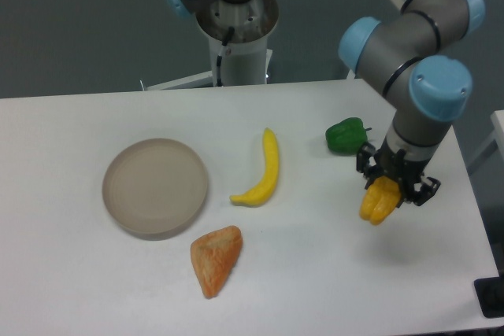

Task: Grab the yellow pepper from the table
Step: 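Lift the yellow pepper up off the table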

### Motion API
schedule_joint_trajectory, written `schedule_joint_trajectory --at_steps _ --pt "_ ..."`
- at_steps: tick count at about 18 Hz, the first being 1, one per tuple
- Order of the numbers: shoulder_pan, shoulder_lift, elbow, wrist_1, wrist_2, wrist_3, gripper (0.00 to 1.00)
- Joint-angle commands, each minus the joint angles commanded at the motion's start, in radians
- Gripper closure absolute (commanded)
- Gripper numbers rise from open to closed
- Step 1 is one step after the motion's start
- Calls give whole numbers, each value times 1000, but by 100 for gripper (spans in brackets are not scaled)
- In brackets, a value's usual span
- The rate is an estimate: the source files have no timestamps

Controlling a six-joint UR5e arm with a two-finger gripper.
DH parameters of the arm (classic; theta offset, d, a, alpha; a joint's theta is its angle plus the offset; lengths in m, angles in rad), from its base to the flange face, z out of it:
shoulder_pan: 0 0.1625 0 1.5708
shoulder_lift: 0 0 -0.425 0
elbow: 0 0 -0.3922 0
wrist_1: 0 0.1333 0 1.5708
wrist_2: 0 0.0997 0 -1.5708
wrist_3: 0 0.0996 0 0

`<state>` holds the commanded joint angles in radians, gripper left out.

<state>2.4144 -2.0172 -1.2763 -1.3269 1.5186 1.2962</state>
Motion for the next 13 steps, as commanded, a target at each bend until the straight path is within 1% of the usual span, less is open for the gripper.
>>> schedule_joint_trajectory --at_steps 3,5,7,13 --pt "5 6 0 -5 0 27 85" --pt "5 5 0 -34 26 77 85" --pt "5 2 0 -35 38 97 85" --pt "5 2 -5 -35 40 98 85"
